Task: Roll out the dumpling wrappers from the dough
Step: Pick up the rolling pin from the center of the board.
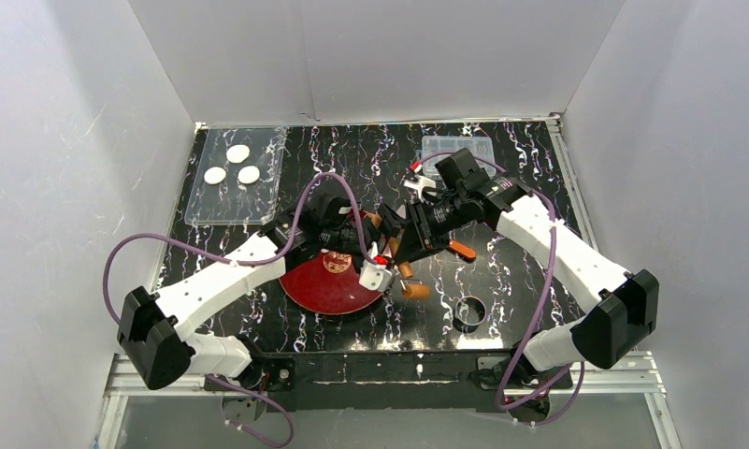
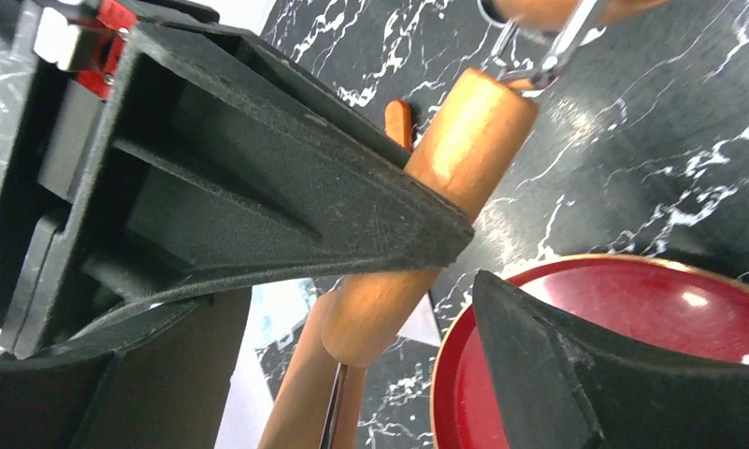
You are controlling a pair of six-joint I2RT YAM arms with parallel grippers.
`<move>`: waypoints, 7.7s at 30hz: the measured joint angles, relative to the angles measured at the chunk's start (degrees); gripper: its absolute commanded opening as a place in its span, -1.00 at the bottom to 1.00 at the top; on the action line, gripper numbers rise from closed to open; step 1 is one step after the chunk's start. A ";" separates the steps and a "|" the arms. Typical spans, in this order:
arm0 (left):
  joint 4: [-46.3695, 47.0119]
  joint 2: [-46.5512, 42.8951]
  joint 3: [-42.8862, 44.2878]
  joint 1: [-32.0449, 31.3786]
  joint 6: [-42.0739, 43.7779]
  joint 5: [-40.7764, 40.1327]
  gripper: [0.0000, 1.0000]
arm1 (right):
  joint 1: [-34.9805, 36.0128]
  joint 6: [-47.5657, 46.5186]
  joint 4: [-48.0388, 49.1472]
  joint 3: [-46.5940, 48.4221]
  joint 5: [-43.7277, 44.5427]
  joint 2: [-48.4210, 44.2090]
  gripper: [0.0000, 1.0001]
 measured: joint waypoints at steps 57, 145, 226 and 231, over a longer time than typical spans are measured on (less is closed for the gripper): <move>-3.21 1.55 -0.92 -0.09 -32.70 -4.17 -1.00 | -1.99 -17.70 4.74 10.78 3.04 -13.09 0.60; 3.63 -12.04 -8.96 7.39 -58.31 -22.25 0.96 | 1.51 -6.08 8.37 11.41 8.07 9.62 -0.97; 1.79 -9.66 -4.04 7.63 -69.66 -34.45 0.96 | -2.82 3.06 7.89 17.03 9.55 18.93 -0.97; -15.28 -1.07 5.27 11.63 -83.17 -44.00 0.96 | -3.65 0.63 7.34 21.97 11.87 22.14 -0.97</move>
